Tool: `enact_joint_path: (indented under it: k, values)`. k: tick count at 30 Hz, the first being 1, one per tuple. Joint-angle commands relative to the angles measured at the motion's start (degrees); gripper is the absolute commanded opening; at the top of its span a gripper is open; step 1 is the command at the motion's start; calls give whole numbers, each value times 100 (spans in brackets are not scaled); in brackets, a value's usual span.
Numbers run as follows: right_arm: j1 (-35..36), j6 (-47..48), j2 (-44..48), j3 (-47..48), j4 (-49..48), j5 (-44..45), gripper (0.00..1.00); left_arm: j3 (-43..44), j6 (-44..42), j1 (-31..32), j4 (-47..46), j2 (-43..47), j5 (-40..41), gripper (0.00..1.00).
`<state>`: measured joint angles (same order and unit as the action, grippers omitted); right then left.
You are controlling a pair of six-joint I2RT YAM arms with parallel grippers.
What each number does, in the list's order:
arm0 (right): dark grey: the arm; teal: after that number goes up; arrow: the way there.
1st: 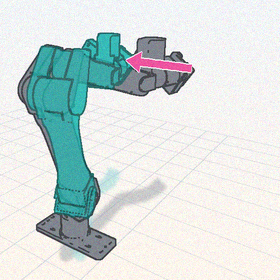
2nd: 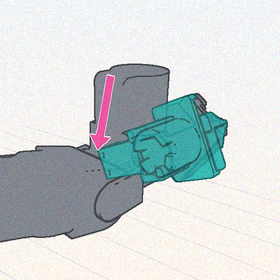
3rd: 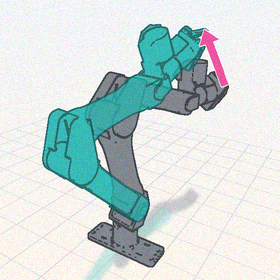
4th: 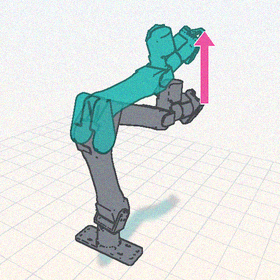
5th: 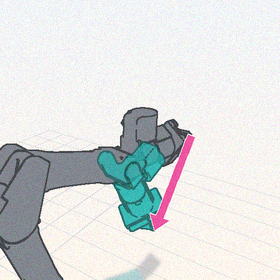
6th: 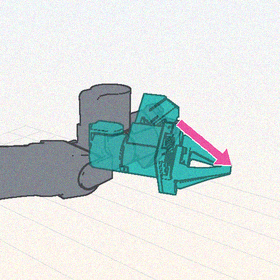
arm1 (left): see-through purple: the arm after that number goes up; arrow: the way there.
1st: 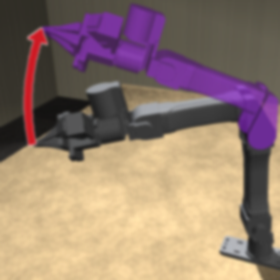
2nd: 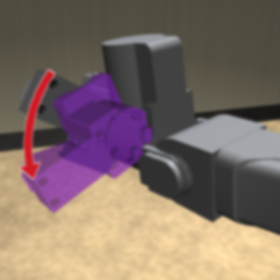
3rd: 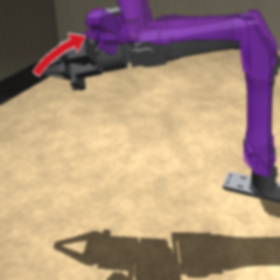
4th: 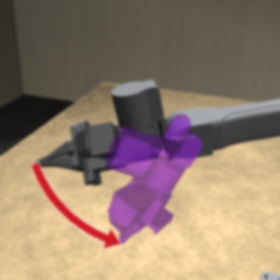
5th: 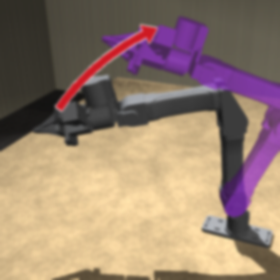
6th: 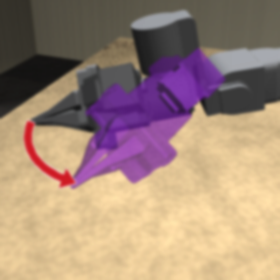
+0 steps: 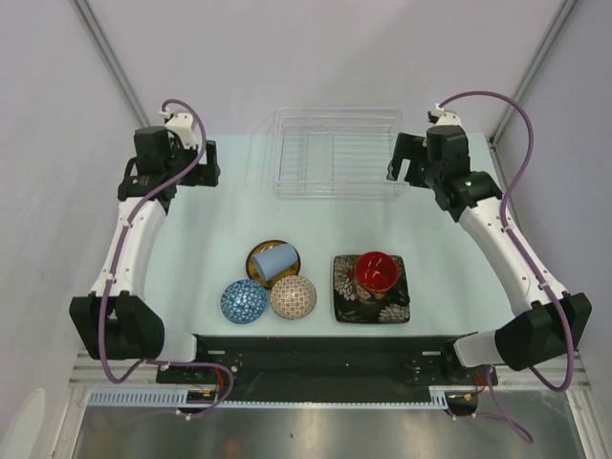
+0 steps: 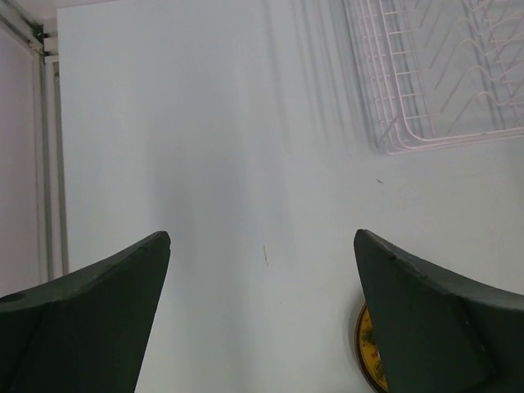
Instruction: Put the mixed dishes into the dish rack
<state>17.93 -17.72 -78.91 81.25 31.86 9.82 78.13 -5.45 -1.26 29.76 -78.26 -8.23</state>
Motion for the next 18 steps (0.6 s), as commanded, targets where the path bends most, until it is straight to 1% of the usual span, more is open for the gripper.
enact_joint_path:
  k: [1,2,4,5,6,7,9,10,11,13,14,18]
  values:
    - [0,145,34,110,-267,186,100,133,316,38,-970,-119,-868,100]
    - [17,154,-27,110,-268,273,100,80,404,38,-1372,-154,-1100,100]
    - [17,224,-246,233,-285,572,100,132,719,73,-1735,-399,-1627,100]
    - [0,268,-334,311,-294,739,100,350,773,143,-1884,-557,-1621,100]
    - [8,356,-544,434,-338,836,100,518,791,413,-1869,-707,-1464,100]
    - [0,391,-650,540,-364,933,100,711,800,485,-1860,-1074,-1097,100]
    - [-44,427,-888,689,-478,1160,100,1221,974,547,-1938,-1436,-892,100]
    - [-79,392,-1106,829,-531,1197,100,1379,1019,556,-1982,-1664,-847,100]
    - [-114,366,-1230,892,-592,1162,100,1772,1063,565,-1974,-2058,-751,100]
    - [-229,260,-1468,1102,-663,1127,100,2292,1073,644,-1799,-2543,-680,100]
    - [-255,216,-1704,1173,-672,1127,100,2704,1090,662,-1676,-2963,-619,100]
    - [-448,102,-2180,1375,-768,1110,100,3366,1003,793,-1544,-3747,-548,100]
